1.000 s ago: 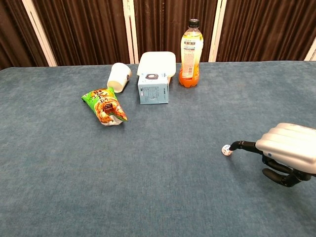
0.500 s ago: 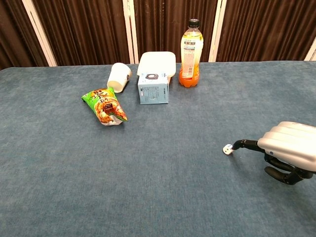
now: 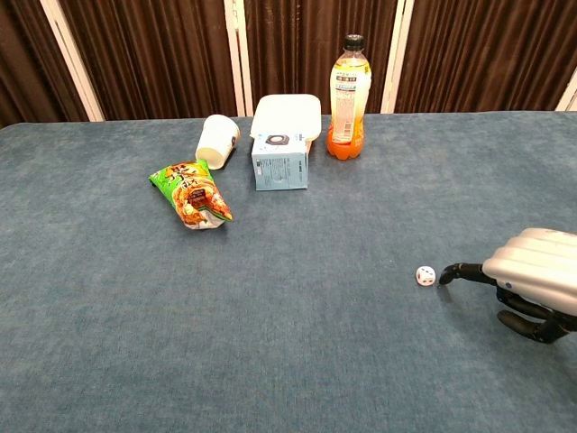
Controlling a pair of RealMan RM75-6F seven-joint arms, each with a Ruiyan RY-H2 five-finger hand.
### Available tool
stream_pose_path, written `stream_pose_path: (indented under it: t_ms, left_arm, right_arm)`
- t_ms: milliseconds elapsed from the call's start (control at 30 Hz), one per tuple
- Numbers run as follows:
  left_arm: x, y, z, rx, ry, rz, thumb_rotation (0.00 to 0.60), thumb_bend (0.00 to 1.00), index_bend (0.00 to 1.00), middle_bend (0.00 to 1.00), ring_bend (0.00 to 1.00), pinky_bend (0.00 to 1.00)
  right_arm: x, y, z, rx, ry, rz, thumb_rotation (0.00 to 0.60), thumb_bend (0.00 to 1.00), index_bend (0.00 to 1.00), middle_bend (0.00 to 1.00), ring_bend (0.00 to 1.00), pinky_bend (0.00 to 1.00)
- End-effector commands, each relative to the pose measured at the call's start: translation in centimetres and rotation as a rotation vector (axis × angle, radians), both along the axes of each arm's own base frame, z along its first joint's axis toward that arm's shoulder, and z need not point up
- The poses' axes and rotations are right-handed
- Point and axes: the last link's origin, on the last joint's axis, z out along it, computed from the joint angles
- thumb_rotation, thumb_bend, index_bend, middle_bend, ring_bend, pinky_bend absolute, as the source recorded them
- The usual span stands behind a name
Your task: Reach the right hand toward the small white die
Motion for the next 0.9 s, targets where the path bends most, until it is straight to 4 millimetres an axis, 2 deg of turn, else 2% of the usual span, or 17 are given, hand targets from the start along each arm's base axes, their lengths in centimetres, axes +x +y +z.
stream_pose_path:
  t_ms: [33, 300, 433, 500, 533, 600, 667, 700, 733, 767, 833, 900]
  left_arm:
    - [0.0, 0.0, 0.0, 0.0, 0.0, 0.0, 0.6, 0.0, 0.0, 0.0, 0.0, 0.0]
    - [0.1, -0.1, 0.0, 0.001, 0.0, 0.0, 0.6, 0.0, 0.0, 0.0, 0.0, 0.0]
    - [0.1, -0.1, 0.0, 0.003, -0.003, -0.002, 0.6, 0.0, 0.0, 0.0, 0.0, 0.0]
    - [0.2, -0.1, 0.1, 0.003, -0.006, -0.006, 0.6, 0.0, 0.0, 0.0, 0.0, 0.0]
    - [0.2, -0.2, 0.1, 0.003, -0.008, -0.009, 0.6, 0.0, 0.0, 0.0, 0.0, 0.0]
    - [0.2, -0.2, 0.2, 0.003, -0.011, -0.016, 0.6, 0.0, 0.0, 0.0, 0.0, 0.0]
    - [0.3, -0.4, 0.2, 0.002, -0.017, -0.025, 0.6, 0.0, 0.0, 0.0, 0.0, 0.0]
    - [0.3, -0.4, 0.3, 0.001, -0.019, -0.028, 0.6, 0.0, 0.0, 0.0, 0.0, 0.0]
    - [0.4, -0.5, 0.3, 0.0, -0.02, -0.032, 0.6, 0.0, 0.0, 0.0, 0.0, 0.0]
    - [0.4, -0.6, 0.3, -0.002, -0.022, -0.035, 0.6, 0.0, 0.0, 0.0, 0.0, 0.0]
    - [0.4, -0.8, 0.2, -0.007, -0.029, -0.04, 0.6, 0.0, 0.0, 0.0, 0.0, 0.0]
    - [0.5, -0.9, 0.2, -0.01, -0.032, -0.048, 0.6, 0.0, 0.0, 0.0, 0.0, 0.0]
  right_arm:
    - [-0.1, 0.2, 0.1, 0.001, 0.001, 0.001, 0.6, 0.57, 0.15, 0.83, 0.79, 1.0]
    - [0.4, 0.3, 1.6, -0.042, -0.043, 0.02, 0.6, 0.57, 0.15, 0.83, 0.79, 1.0]
    - [1.1, 0.5, 3.6, -0.096, -0.095, 0.044, 0.6, 0.57, 0.15, 0.83, 0.79, 0.99]
    - [1.4, 0.8, 5.0, -0.137, -0.128, 0.065, 0.6, 0.55, 0.15, 0.82, 0.78, 0.93]
    - [1.6, 1.0, 5.9, -0.168, -0.154, 0.078, 0.6, 0.51, 0.15, 0.79, 0.74, 0.84]
    - [1.8, 1.4, 7.8, -0.234, -0.205, 0.101, 0.6, 0.35, 0.15, 0.69, 0.65, 0.64]
    - [1.8, 2.1, 9.8, -0.301, -0.264, 0.124, 0.6, 0.08, 0.15, 0.48, 0.4, 0.3]
    - [1.7, 2.4, 10.5, -0.328, -0.293, 0.126, 0.6, 0.03, 0.15, 0.4, 0.3, 0.19]
    - [1.5, 2.8, 11.4, -0.358, -0.326, 0.118, 0.6, 0.0, 0.13, 0.25, 0.15, 0.08]
    - [1.2, 3.4, 12.3, -0.384, -0.359, 0.108, 0.6, 0.0, 0.1, 0.13, 0.05, 0.02]
    - [0.7, 4.4, 13.7, -0.425, -0.41, 0.079, 0.6, 0.0, 0.05, 0.01, 0.0, 0.0]
    - [0.1, 5.2, 14.8, -0.461, -0.438, 0.049, 0.6, 0.0, 0.02, 0.0, 0.0, 0.0]
